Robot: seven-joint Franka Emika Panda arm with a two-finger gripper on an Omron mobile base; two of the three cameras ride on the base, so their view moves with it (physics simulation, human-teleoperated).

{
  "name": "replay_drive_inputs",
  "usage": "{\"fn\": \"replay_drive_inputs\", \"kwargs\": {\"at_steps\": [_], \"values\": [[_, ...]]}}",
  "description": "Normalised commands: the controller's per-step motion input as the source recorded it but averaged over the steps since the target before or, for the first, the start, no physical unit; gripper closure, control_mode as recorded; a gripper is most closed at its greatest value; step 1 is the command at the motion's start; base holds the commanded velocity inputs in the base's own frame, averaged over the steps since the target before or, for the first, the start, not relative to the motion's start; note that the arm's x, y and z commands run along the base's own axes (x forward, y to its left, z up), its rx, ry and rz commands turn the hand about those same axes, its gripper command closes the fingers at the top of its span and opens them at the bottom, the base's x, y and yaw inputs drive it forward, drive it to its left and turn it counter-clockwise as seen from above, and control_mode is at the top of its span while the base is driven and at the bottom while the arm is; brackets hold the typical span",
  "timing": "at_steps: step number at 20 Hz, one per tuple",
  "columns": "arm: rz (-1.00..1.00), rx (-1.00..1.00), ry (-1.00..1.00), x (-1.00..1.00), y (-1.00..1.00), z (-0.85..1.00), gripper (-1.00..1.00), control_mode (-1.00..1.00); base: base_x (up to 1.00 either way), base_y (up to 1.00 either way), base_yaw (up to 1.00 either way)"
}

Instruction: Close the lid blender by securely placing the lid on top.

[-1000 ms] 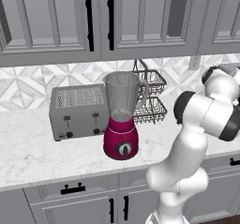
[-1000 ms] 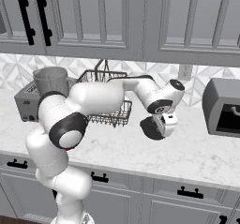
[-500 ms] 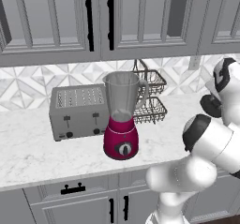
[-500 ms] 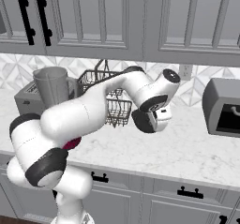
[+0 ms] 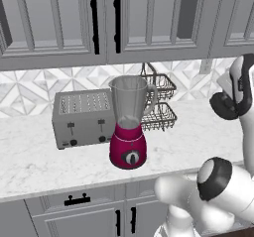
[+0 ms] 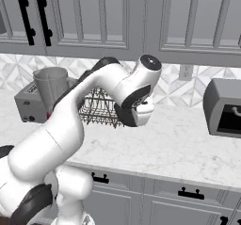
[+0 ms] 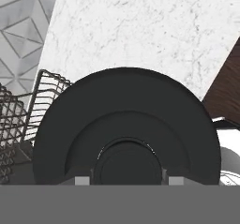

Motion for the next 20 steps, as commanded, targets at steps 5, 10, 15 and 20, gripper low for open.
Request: {"fn": "replay_drive_inputs", "kwargs": {"at_steps": [5, 10, 15, 20], "values": [[0.00, 0.01, 0.00, -0.48, 0.50, 0.64, 1.00, -1.00, 0.00, 0.00, 0.00], [0.00, 0.01, -0.01, -0.43, 0.56, 0.57, 1.00, -1.00, 0.00, 0.00, 0.00], [0.00, 0.00, -0.01, -0.28, 0.67, 0.44, 1.00, -1.00, 0.00, 0.00, 0.00], [0.00, 0.01, 0.00, -0.26, 0.51, 0.60, 1.00, -1.00, 0.00, 0.00, 0.00]]}}
